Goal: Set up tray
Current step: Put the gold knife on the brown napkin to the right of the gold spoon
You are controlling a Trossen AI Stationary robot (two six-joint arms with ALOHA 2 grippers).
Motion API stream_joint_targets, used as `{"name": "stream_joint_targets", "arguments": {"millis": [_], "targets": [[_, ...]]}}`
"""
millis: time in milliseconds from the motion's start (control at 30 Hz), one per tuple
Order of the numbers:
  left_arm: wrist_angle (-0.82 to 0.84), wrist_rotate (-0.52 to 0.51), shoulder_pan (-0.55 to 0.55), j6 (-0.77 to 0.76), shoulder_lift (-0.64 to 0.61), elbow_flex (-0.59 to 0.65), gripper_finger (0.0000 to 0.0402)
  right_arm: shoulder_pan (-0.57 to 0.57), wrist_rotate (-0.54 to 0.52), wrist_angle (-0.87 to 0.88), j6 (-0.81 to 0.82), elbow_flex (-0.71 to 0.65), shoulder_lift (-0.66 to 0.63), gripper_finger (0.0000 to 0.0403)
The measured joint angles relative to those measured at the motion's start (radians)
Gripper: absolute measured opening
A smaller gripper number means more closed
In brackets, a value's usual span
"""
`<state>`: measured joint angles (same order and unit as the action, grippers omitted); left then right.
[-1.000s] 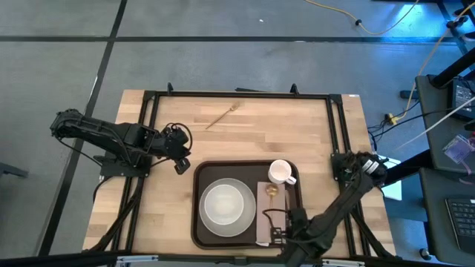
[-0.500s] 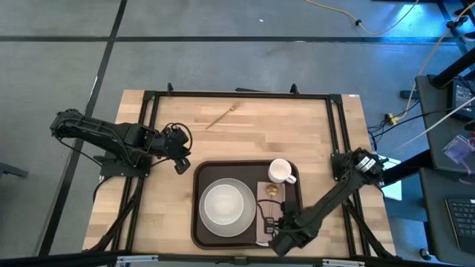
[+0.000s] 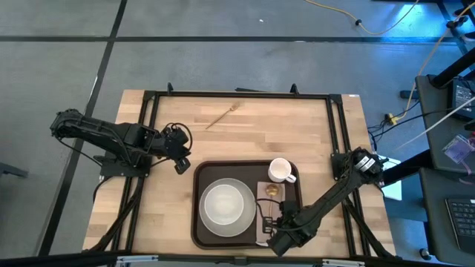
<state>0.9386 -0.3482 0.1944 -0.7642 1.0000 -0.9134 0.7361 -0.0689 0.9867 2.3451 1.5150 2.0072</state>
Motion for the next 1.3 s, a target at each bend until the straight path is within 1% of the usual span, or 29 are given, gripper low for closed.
{"name": "stream_joint_targets", "arguments": {"millis": [333, 767, 900, 1100, 1200, 1300], "targets": [[0.000, -0.016, 0.000, -0.010, 0.000, 0.000, 0.0059, 0.000, 0.034, 0.013, 0.003, 0.000, 0.000, 0.0011], [0.000, -0.017, 0.000, -0.007, 0.000, 0.000, 0.0059, -0.007, 0.037, -0.011, 0.002, -0.001, 0.015, 0.0012], [0.000, -0.017, 0.000, -0.007, 0.000, 0.000, 0.0059, -0.008, 0.036, -0.019, 0.001, -0.001, 0.032, 0.0012], [0.000, -0.017, 0.000, -0.007, 0.001, 0.000, 0.0059, -0.008, 0.036, -0.071, 0.000, -0.001, 0.092, 0.0013], [0.000, -0.017, 0.000, -0.010, 0.001, 0.000, 0.0059, -0.008, 0.037, -0.076, 0.001, 0.002, 0.111, 0.0024], [0.000, -0.017, 0.000, -0.010, 0.001, 0.000, 0.0059, -0.008, 0.043, -0.076, -0.002, 0.003, 0.116, 0.0045]]}}
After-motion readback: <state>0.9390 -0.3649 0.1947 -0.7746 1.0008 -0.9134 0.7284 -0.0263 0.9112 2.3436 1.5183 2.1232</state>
